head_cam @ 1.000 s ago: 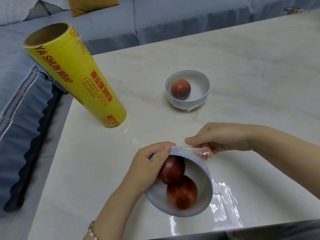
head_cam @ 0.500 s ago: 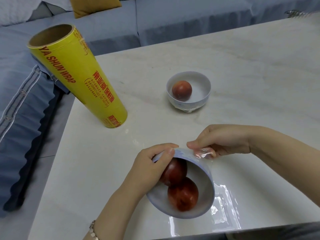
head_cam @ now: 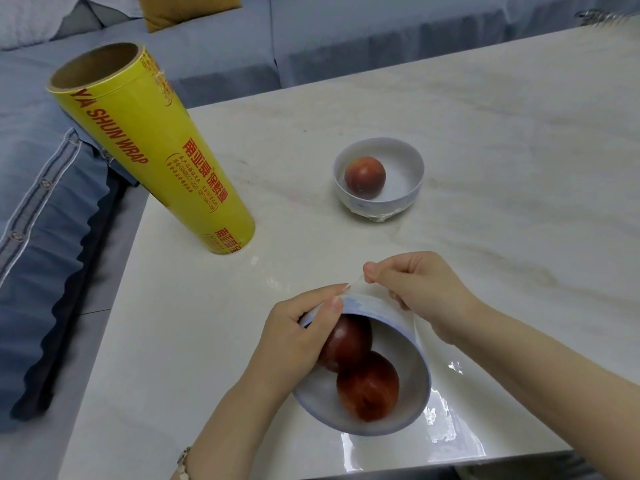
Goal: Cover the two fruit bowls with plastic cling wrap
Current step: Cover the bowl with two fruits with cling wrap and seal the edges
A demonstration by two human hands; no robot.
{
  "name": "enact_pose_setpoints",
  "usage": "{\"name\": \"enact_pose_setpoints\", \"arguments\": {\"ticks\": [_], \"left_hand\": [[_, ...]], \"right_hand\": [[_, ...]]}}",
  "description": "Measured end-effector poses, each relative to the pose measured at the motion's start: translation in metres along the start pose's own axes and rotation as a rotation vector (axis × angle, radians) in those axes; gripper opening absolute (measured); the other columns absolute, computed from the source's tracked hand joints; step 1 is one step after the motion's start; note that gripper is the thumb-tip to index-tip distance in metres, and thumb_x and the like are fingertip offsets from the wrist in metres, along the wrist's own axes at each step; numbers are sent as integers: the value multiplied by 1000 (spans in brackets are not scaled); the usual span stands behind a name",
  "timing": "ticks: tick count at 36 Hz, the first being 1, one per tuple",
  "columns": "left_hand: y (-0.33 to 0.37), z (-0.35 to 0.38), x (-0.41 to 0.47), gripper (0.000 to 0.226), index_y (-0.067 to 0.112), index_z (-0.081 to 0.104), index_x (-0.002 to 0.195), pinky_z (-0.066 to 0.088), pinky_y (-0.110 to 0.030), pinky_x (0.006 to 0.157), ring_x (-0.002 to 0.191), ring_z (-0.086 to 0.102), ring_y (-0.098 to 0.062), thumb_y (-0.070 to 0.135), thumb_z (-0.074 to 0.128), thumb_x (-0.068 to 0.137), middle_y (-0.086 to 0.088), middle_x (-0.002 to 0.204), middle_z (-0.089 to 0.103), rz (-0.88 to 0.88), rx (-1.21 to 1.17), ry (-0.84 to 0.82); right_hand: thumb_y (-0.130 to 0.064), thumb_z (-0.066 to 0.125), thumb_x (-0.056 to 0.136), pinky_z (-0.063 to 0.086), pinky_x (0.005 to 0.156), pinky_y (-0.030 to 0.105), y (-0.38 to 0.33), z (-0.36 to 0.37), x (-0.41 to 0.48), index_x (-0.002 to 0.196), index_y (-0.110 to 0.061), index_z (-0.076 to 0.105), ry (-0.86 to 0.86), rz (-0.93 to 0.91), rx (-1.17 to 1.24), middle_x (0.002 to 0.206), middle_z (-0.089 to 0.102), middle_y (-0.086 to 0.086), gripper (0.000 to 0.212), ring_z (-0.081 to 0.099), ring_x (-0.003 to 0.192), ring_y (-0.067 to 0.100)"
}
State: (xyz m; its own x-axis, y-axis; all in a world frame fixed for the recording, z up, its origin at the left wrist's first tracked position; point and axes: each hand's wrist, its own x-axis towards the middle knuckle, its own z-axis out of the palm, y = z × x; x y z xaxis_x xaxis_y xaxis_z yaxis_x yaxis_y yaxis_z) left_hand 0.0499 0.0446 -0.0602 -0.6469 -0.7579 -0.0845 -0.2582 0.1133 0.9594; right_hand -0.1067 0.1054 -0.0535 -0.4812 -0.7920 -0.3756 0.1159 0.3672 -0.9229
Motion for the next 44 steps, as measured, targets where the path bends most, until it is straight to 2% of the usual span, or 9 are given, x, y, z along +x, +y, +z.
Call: {"name": "enact_pose_setpoints", "arguments": {"ticks": [7,14,17,20,25,28,36,39,44], "left_hand": [[3,-1,-2,22,42,66,90,41,-1,79,97,59,15,35,48,79,38,89,65,-15,-17,-13],[2,1,-1,28,43,71,79,43,-5,78,96,64,3,53,46,71,22,93,72,25,-6,-20],[2,1,-2,25,50,70,75,43,-5,78,95,63,6,54,46,70,26,91,71,31,15,-24],[-1,0,-1,24,43,71,75,42,-4,77,94,63,7,51,49,71,27,91,71,14,5,-9],[-3,0,0,27,37,71,78,43,-5,78,95,63,5,52,49,71,23,92,71,5,-20,11],[-3,0,1,34,36,71,79,43,-5,78,95,63,5,55,46,67,23,91,72,-5,-32,27],[-6,1,0,21,34,69,80,41,-2,76,90,62,11,38,48,78,30,85,70,-29,10,100],[-6,1,-1,24,31,69,80,41,-1,74,88,62,12,34,46,78,29,84,70,-37,-4,133],[-7,-2,0,20,28,70,81,41,-1,72,86,62,13,26,53,90,29,82,70,-65,-24,149]], "right_hand": [[-23,68,82,46,62,21,9,6,1,73,-3,72,11,75,-99,72,69,10,22,60,67,14],[-28,72,77,25,39,15,7,-8,6,44,-15,46,-174,191,-188,35,35,-6,44,29,36,8],[-17,72,74,34,43,12,8,-16,6,54,-17,62,-190,110,-347,50,53,-3,23,43,47,8],[-7,66,74,39,53,3,15,-28,4,57,-31,62,-40,-66,-575,57,59,-18,29,56,54,-6],[-13,64,82,42,69,1,3,-43,-34,77,-26,71,163,-333,-219,77,72,-16,16,63,75,-8],[-39,58,80,41,74,1,4,-32,-66,81,-33,72,103,-397,-139,86,71,-25,15,63,84,-10],[-56,41,78,31,86,-5,36,0,-71,105,-45,60,132,-252,-136,109,45,-51,35,47,106,-24],[-53,41,72,33,85,-4,32,5,-69,105,-42,62,128,-196,-41,107,53,-46,41,48,104,-24],[-45,40,90,38,84,-1,26,-4,-55,98,-36,66,-82,-52,-80,105,64,-27,29,53,101,-18]]}}
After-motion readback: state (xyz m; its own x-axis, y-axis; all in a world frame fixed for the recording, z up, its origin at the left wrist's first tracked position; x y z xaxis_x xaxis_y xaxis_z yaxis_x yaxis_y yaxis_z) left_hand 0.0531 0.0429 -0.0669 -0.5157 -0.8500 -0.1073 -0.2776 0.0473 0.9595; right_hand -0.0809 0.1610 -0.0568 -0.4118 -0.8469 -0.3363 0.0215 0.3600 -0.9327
